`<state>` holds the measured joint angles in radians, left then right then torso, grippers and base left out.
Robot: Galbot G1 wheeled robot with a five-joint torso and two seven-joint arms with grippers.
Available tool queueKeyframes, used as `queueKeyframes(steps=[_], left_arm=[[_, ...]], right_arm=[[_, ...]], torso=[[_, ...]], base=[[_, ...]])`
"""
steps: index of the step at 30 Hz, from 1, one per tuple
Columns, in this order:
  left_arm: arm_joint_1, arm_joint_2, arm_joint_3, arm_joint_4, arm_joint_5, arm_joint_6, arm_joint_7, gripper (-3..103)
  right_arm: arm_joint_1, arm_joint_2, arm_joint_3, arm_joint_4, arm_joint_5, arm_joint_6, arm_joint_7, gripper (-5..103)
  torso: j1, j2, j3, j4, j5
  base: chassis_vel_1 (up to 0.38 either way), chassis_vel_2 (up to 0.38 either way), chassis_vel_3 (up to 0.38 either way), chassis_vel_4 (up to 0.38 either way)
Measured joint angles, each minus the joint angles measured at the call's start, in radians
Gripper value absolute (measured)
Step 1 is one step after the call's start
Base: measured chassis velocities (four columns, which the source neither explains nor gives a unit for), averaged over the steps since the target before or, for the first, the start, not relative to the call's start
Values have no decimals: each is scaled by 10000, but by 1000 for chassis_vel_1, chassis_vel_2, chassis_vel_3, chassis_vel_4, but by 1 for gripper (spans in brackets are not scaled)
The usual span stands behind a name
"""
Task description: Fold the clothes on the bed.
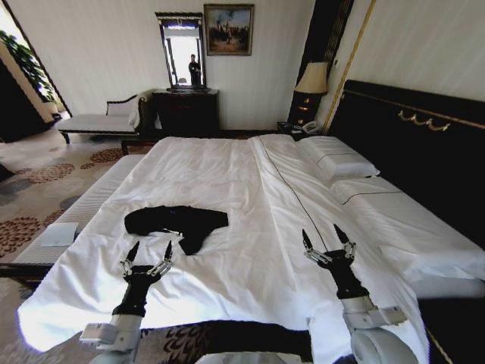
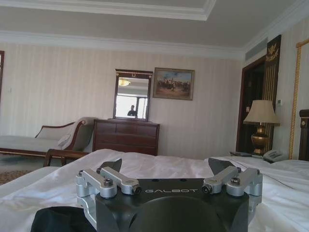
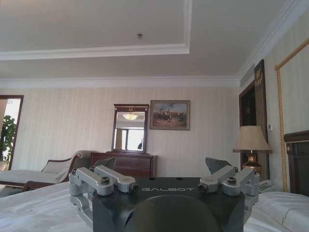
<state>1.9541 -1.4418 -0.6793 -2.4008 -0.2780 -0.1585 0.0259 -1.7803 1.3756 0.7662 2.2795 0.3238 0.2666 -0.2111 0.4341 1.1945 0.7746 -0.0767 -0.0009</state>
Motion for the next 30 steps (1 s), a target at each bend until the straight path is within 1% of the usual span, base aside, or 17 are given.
queueKeyframes(steps=[5, 12, 24, 27, 30], left_arm=[[58, -14, -56, -24, -10, -64, 0, 100], [70, -17, 29, -113, 61, -67, -3, 100], [98, 76, 10, -211, 44, -49, -11, 100], [87, 92, 24, -211, -4, -49, -13, 100], [83, 165, 8, -216, -305, 6, -18, 100]], right_arm=[[-61, 27, 20, -47, -51, 144, -26, 100], [-201, 130, 82, 34, -121, 276, -111, 100], [-275, 334, 53, 99, -434, 427, -118, 100], [-310, 378, 53, 80, -595, 495, -118, 100], [-324, 412, 51, 44, -663, 582, -116, 100]], torso=[[-2, 0, 0, -2, 7], [-1, 0, 0, -2, 0], [-2, 0, 0, -1, 2], [-1, 0, -1, -2, 1], [-1, 0, 0, -1, 1]], base=[[0, 0, 0, 0], [0, 0, 0, 0], [0, 0, 0, 0], [0, 0, 0, 0], [0, 0, 0, 0]])
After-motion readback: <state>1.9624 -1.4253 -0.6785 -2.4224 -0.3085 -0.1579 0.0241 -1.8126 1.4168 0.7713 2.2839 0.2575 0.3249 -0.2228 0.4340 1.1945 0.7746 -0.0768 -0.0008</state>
